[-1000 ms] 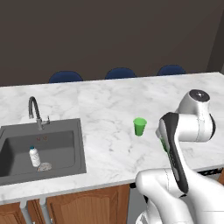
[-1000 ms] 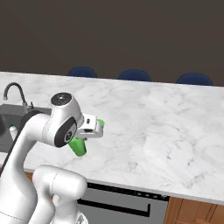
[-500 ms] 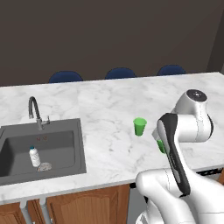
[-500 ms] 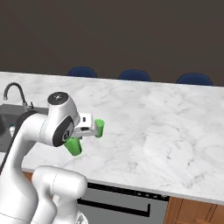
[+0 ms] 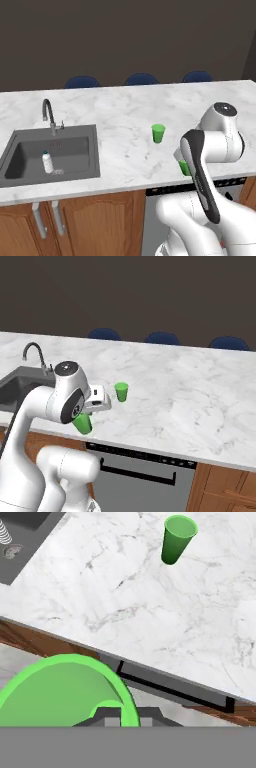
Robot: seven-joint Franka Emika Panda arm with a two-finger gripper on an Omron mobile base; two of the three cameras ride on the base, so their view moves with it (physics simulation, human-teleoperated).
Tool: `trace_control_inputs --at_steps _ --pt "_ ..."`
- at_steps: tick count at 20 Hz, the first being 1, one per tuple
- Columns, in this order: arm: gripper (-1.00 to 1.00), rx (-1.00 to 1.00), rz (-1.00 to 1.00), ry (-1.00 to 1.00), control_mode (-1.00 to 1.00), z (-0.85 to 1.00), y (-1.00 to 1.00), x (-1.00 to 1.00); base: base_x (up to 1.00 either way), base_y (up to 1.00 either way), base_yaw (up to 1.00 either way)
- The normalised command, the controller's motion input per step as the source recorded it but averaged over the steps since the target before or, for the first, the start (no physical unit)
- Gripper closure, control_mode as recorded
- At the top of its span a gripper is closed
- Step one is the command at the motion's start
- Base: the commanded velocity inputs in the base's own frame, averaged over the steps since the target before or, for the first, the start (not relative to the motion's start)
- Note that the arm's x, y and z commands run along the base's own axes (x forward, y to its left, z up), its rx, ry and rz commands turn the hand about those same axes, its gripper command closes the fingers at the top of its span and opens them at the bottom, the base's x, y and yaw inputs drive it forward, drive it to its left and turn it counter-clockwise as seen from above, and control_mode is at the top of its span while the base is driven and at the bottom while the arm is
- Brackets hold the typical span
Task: Pick the cup and cup and place them in the sink. Then turn on the water.
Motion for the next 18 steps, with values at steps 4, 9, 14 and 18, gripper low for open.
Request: trace_control_inputs --at_steps 4,9,14,18 --pt "1.00 0.00 0.00 0.00 1.00 0.00 0.00 0.00 -0.67 0.04 0.12" --pt "1.00 0.00 0.00 0.00 1.00 0.00 0.00 0.00 -0.17 0.43 0.06" --pt "1.00 0.00 0.00 0.00 1.00 0.00 0.00 0.00 0.02 0.80 0.04" --pt "1.00 0.00 0.00 0.00 1.00 0.00 0.00 0.00 0.07 0.76 0.01"
